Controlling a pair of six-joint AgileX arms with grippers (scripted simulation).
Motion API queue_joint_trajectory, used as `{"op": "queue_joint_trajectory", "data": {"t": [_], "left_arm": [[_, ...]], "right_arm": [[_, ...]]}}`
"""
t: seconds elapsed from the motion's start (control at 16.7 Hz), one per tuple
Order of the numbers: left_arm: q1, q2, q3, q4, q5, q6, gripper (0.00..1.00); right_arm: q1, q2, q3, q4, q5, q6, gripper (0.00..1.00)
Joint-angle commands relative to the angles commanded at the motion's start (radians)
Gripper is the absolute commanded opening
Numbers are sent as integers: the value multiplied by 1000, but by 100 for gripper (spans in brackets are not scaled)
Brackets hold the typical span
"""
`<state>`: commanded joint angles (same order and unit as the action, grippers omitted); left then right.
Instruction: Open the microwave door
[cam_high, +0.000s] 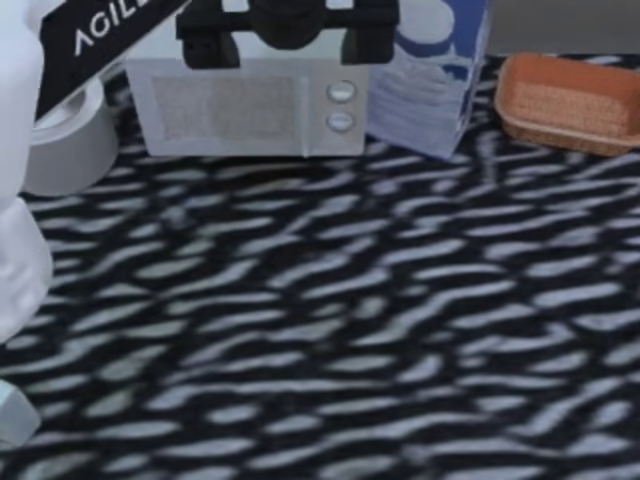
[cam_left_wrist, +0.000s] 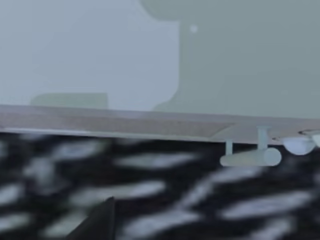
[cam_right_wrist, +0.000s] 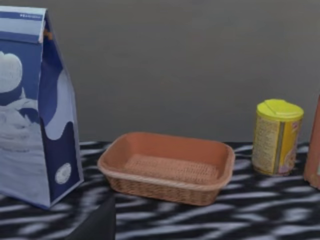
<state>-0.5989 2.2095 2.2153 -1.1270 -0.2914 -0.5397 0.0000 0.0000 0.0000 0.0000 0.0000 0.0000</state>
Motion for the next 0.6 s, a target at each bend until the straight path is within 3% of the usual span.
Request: {"op": "queue_joint_trajectory", "data": {"t": [0.36, 0.6], "left_arm": [[8, 11, -9, 20, 4, 7, 100], [35, 90, -46, 153, 17, 34, 100]], "right_arm": [[0, 0, 0, 0, 0, 0, 100], [0, 0, 0, 0, 0, 0, 100]]}}
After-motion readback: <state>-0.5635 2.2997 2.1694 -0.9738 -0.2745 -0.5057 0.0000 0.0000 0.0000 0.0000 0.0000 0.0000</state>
